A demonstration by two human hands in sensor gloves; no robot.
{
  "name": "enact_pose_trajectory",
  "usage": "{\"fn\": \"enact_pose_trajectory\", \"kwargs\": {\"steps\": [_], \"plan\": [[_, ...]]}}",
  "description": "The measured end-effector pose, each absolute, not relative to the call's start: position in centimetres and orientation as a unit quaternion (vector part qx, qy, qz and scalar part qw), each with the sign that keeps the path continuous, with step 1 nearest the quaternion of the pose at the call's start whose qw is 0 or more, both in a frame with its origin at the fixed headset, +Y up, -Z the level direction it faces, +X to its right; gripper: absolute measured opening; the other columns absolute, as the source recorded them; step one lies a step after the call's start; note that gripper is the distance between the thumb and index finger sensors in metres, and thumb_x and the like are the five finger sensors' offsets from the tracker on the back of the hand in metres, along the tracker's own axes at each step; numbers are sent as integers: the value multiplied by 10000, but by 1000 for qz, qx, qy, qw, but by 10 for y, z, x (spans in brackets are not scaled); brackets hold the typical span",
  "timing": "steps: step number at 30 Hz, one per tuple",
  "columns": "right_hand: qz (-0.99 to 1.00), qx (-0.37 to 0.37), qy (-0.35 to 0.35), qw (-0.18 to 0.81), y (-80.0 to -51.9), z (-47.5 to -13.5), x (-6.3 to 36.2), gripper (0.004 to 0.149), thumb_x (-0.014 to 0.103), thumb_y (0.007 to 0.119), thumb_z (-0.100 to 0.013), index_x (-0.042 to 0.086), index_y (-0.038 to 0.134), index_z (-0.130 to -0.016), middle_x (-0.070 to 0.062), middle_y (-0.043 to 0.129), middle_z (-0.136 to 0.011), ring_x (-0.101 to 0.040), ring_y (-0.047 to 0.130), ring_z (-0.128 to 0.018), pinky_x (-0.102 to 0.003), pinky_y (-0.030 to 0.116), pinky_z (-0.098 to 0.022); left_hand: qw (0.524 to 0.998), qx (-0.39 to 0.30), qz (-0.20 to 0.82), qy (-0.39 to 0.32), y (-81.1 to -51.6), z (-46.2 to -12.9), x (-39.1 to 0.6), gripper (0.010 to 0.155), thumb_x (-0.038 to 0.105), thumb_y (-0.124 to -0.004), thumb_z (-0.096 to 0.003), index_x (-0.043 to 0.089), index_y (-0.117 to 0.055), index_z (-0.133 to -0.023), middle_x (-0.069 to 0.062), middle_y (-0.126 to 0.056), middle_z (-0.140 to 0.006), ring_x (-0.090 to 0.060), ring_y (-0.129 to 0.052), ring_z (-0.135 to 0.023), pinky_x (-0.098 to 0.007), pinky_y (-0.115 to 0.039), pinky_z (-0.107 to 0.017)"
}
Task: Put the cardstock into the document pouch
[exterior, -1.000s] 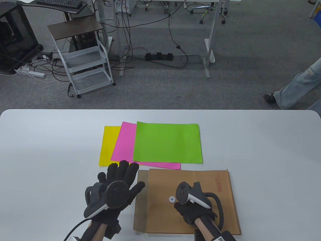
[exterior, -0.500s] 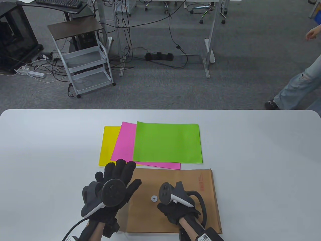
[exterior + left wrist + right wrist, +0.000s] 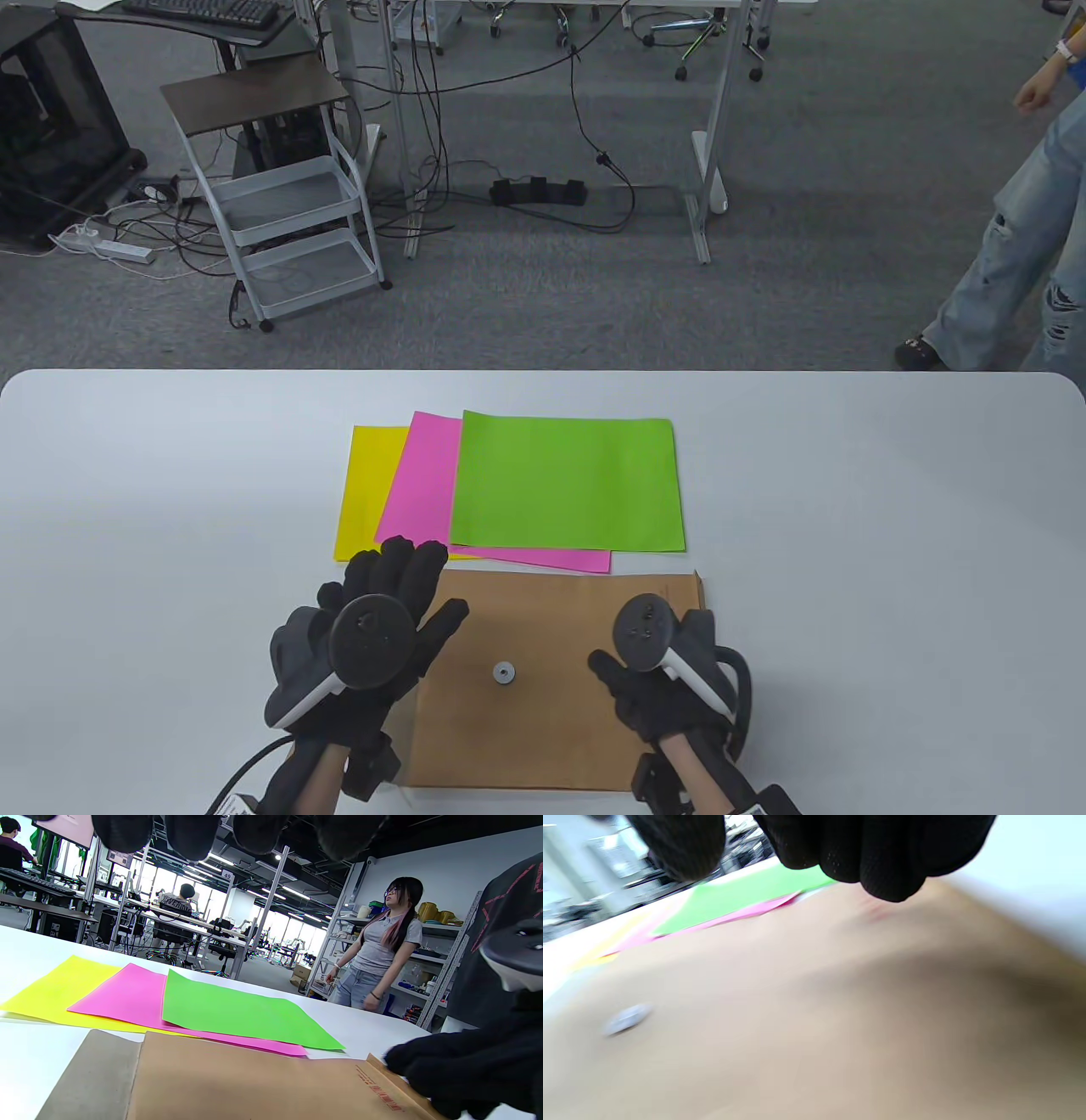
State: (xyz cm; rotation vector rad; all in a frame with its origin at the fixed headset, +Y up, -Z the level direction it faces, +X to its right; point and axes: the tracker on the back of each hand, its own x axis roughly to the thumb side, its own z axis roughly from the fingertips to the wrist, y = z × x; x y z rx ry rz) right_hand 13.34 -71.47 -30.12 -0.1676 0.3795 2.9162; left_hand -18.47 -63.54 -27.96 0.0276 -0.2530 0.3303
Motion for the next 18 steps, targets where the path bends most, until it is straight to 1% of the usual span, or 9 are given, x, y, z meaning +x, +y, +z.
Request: {"fn": "enact_pose_trajectory", "kwargs": {"steps": [3,4,7,8,10,11,12,16,18], "plan": [[986,-119,119,23,-722,-297,168,214,151,528,-952,-28,561,-1065,-328,623,-971,-510,762,-759,-604,645,-558,979,13,161,-122,-636,-280,-185,706,526,-591,-685,140,-421,-1251,-314,-442,-1286,-703,-475,-1089,-868,-429,-652],[983,-120,136,17,-730,-295,176,690,432,727,-556,-19,574,-1056,-312,650,-950,-478,786,-739,-589,658,-550,980,12,157,-121,-637,-281,-184,708,527,-592,-685,139,-420,-1252,-315,-441,-1286,-704,-475,-1089,-868,-430,-650],[978,-114,170,32,-749,-288,186,639,423,734,-603,-9,586,-1050,-279,697,-914,-421,826,-699,-559,685,-534,982,7,145,-119,-641,-282,-180,715,529,-601,-682,138,-415,-1251,-316,-440,-1285,-702,-476,-1089,-867,-429,-653],[977,-116,174,34,-754,-287,187,711,444,755,-519,-11,601,-1043,-272,721,-895,-404,847,-678,-547,701,-521,983,6,141,-119,-641,-282,-179,719,529,-608,-681,138,-412,-1251,-318,-444,-1283,-699,-481,-1090,-866,-431,-654],[973,-109,197,41,-761,-289,186,678,393,754,-533,-30,573,-1032,-258,736,-853,-362,869,-633,-524,719,-499,984,6,133,-116,-643,-283,-177,748,528,-645,-671,127,-393,-1249,-322,-475,-1268,-684,-529,-1082,-852,-454,-665],[977,-107,184,18,-758,-291,183,220,59,672,-831,-39,605,-1016,-249,772,-833,-344,901,-612,-506,747,-484,985,8,129,-111,-644,-283,-177,766,526,-666,-667,117,-377,-1247,-325,-501,-1250,-671,-573,-1068,-837,-481,-674],[977,-103,185,18,-758,-292,182,319,121,714,-753,-52,620,-1004,-243,797,-815,-330,920,-592,-493,765,-470,986,11,129,-102,-644,-284,-176,786,518,-687,-663,107,-359,-1246,-325,-537,-1222,-645,-629,-1045,-809,-515,-690],[981,-100,163,21,-758,-293,179,289,110,726,-739,-69,673,-961,-219,868,-728,-277,975,-501,-451,811,-413,985,31,160,-64,-644,-286,-178,805,487,-749,-647,40,-409,-1225,-263,-707,-1099,-524,-816,-925,-682,-664,-694],[982,-97,163,21,-758,-293,180,290,116,730,-737,-65,680,-958,-214,877,-719,-266,983,-492,-442,820,-403,982,27,178,-51,-645,-291,-176,786,474,-766,-643,30,-454,-1211,-235,-760,-1064,-494,-865,-884,-652,-705,-676]]}}
